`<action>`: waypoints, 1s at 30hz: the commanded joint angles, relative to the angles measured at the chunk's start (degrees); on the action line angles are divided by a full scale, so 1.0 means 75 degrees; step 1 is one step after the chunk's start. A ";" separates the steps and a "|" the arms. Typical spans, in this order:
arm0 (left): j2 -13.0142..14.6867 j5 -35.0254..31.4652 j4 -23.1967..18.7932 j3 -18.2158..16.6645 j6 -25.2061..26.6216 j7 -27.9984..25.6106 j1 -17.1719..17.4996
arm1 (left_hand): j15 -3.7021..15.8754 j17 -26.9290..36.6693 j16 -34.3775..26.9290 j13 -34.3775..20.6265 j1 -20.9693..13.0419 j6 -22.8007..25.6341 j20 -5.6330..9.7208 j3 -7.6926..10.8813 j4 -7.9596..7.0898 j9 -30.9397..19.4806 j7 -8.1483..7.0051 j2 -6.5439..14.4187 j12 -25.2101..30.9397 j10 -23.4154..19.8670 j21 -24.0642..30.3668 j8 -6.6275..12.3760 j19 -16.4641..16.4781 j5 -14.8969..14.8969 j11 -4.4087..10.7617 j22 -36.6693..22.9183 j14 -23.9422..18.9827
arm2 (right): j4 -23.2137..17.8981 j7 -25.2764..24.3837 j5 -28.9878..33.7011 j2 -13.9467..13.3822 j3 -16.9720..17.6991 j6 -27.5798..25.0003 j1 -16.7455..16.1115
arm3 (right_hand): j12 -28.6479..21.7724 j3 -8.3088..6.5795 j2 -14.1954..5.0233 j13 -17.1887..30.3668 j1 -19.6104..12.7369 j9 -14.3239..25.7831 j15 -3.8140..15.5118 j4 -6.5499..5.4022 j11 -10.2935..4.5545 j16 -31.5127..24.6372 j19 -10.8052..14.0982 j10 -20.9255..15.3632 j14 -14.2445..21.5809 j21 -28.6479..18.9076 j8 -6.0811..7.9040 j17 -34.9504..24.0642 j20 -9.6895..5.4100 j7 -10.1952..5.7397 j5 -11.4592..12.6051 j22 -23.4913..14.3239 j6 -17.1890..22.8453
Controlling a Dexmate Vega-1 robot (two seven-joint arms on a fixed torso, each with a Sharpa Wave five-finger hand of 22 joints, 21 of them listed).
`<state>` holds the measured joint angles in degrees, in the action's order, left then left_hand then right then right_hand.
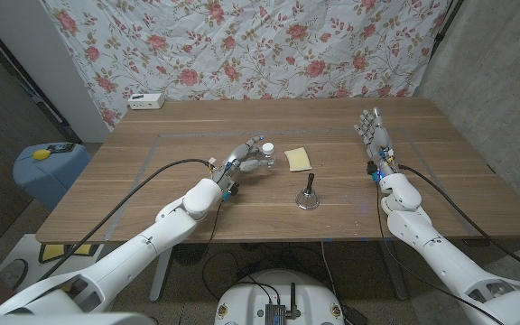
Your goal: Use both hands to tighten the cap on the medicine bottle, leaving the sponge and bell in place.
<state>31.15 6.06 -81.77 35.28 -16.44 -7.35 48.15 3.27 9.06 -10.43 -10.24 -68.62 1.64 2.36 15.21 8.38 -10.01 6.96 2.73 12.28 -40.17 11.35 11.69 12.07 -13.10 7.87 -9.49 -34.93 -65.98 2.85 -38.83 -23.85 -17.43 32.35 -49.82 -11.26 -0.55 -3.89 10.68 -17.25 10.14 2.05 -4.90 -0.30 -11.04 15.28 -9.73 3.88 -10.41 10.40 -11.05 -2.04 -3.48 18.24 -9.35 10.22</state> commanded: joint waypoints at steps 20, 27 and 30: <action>-0.0089 0.0131 -0.0489 -0.0050 0.0248 0.0003 -0.0002 | 0.0914 0.0025 -0.0008 -0.0041 0.0179 0.0191 0.0829 0.0003 -0.0116 -0.0023 0.0434 0.0055 -0.0011 -0.0137 -0.0012 -0.0004 0.0160 0.0063 -0.0016 -0.0010 -0.0380 | -0.0682 0.0057 0.0128 -0.0488 -0.0132 -0.0639 -0.0125 | -0.0021 0.0058 -0.0041 0.0009 0.0022 0.0018 0.0134 0.0007 0.0028 -0.0010 0.0052 -0.0017 0.0036 -0.0033 0.0042 -0.0011 -0.0523 0.0052 0.0050 -0.0024 0.0039; -0.0150 0.0107 -0.0529 -0.0002 0.0313 0.0014 -0.0059 | 0.0823 0.0016 0.0005 -0.0051 0.0222 0.0222 0.0817 0.0020 -0.0129 -0.0024 0.0462 0.0085 0.0024 -0.0295 -0.0030 -0.0023 0.0174 0.0071 -0.0030 -0.0009 -0.0481 | -0.0928 0.0031 0.0178 -0.0630 -0.0139 -0.0759 -0.0205 | -0.0021 0.0061 -0.0048 0.0009 0.0019 0.0018 0.0139 0.0010 0.0020 -0.0010 0.0050 -0.0014 0.0038 -0.0032 0.0042 -0.0011 -0.0524 0.0054 0.0055 -0.0024 0.0043; -0.0184 0.0089 -0.0534 0.0015 0.0318 -0.0002 -0.0079 | 0.0820 0.0015 0.0009 -0.0054 0.0228 0.0232 0.0820 0.0028 -0.0128 -0.0024 0.0464 0.0096 0.0038 -0.0352 -0.0032 -0.0027 0.0185 0.0072 -0.0024 -0.0009 -0.0509 | -0.1015 0.0037 0.0197 -0.0681 -0.0147 -0.0801 -0.0225 | -0.0021 0.0063 -0.0050 0.0009 0.0017 0.0018 0.0139 0.0011 0.0016 -0.0010 0.0051 -0.0014 0.0037 -0.0033 0.0043 -0.0011 -0.0529 0.0055 0.0058 -0.0024 0.0044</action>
<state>30.64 6.97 -85.24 34.79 -14.48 -7.39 48.22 3.49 9.08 -10.43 -10.47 -67.08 3.00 2.06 15.39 7.72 -10.00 7.05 3.20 12.17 -41.63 11.34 11.69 13.00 -12.44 7.28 -9.48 -38.21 -70.97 3.36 -37.97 -27.41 -18.36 28.06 -50.76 -11.26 -0.31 -4.10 10.68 -17.04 10.14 2.05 -4.65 -0.30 -11.04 15.29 -9.73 3.87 -10.41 10.40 -10.91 -2.04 -3.48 18.46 -9.35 10.22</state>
